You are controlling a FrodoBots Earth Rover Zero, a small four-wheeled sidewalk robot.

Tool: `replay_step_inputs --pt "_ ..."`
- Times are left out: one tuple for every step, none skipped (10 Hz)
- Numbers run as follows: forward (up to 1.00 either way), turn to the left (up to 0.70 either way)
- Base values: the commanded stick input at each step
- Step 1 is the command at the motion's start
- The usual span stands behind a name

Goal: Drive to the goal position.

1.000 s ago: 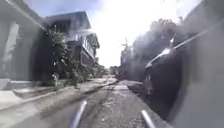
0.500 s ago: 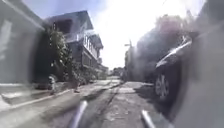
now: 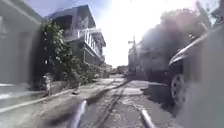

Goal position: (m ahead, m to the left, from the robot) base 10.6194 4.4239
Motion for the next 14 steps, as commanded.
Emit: replay_step_inputs --pt "1.00 0.00" --pt "1.00 0.00" --pt "1.00 0.00" --pt "1.00 0.00" --pt "1.00 0.00" --pt "1.00 0.00" --pt "1.00 -0.01" --pt "1.00 -0.03" --pt "1.00 -0.28" --pt "1.00 -0.37" --pt "1.00 -0.39" --pt "1.00 -0.39" --pt "1.00 -0.35" --pt "1.00 -0.13"
